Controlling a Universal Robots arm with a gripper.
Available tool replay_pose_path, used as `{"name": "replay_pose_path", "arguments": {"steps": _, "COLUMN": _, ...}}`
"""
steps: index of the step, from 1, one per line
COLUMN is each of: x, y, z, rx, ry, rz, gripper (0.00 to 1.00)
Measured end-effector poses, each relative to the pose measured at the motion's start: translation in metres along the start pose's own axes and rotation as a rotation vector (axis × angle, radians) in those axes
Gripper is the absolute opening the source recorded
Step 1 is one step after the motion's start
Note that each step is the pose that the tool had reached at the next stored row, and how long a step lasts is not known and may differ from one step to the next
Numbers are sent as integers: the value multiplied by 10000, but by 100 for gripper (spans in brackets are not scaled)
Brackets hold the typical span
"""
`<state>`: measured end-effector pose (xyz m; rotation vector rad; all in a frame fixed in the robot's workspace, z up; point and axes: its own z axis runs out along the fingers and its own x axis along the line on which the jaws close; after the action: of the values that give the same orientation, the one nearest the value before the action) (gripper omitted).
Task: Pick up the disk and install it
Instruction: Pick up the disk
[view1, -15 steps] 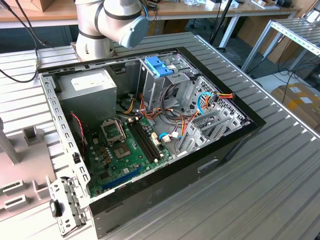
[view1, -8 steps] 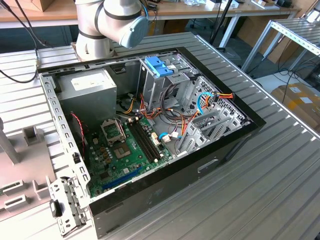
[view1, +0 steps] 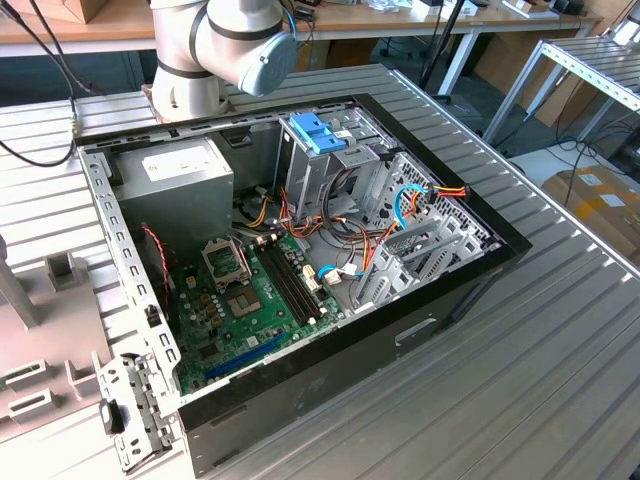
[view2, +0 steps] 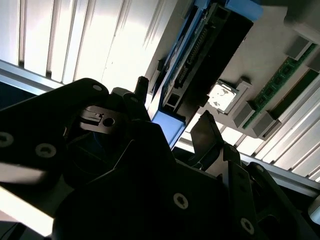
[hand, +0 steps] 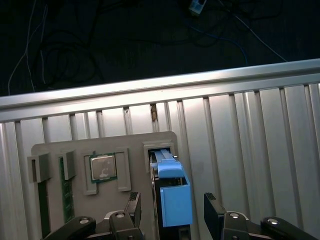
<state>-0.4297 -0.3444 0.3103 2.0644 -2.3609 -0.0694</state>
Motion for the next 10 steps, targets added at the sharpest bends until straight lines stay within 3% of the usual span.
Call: {"name": "replay_pose_path", "arguments": {"steps": 10, "x": 1, "y": -1, "z": 34, "rx": 0, "ry": 0, "rz": 0, "gripper": 62}}
